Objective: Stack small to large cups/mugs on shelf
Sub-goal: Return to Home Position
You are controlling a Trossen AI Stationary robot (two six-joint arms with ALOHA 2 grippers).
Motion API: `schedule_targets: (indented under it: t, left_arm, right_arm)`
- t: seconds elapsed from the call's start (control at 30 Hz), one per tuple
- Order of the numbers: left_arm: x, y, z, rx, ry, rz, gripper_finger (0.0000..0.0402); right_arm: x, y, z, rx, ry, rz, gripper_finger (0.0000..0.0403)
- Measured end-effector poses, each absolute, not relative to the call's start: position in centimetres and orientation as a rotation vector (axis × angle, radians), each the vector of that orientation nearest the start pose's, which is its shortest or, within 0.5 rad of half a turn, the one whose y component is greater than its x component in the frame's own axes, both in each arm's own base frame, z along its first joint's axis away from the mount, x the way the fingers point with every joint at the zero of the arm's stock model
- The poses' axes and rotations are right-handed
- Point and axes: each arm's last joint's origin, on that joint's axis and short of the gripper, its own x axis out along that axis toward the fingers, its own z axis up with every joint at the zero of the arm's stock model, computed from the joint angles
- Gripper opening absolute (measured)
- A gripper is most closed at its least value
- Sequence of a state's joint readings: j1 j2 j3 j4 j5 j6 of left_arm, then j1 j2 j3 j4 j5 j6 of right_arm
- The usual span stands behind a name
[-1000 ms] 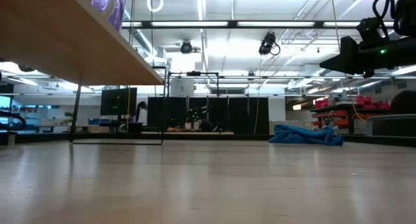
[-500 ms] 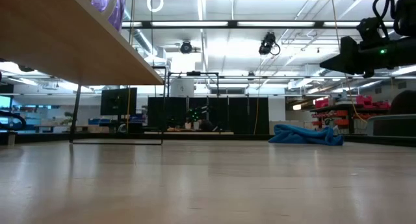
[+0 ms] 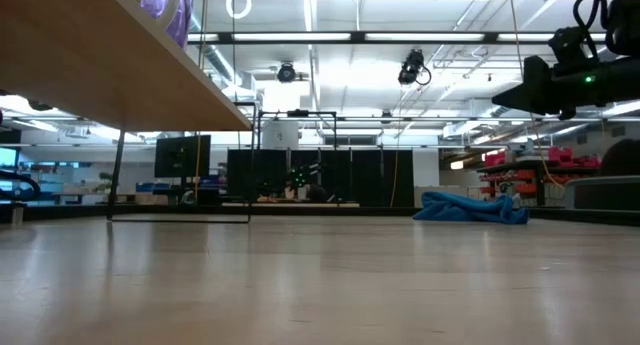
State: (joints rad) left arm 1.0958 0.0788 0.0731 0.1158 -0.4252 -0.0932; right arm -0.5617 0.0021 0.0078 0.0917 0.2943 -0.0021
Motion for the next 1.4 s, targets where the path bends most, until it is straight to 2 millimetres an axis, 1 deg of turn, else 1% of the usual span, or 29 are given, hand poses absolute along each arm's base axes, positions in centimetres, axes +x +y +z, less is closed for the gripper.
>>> schedule_targets:
  t: [0.4,0.77,1.1,1.4]
  left_arm:
    - [3.32,9.06,19.32,-0.035,-0.185,1.512,0.0025]
    - [3.32,9.06,19.32,-0.034,-0.185,1.513,0.0036]
    - [3.31,9.06,19.32,-0.034,-0.185,1.513,0.0023]
    - [3.32,9.06,19.32,-0.034,-0.185,1.512,0.0035]
  right_arm:
    - [7.65,-5.80,17.49,-0.015,-0.099,-0.855,0.0010]
    - [7.65,-5.80,17.49,-0.015,-0.099,-0.855,0.0010]
    - [7.64,-5.81,17.49,-0.015,-0.099,-0.856,0.0010]
    - [7.65,-5.81,17.49,-0.015,-0.099,-0.856,0.0010]
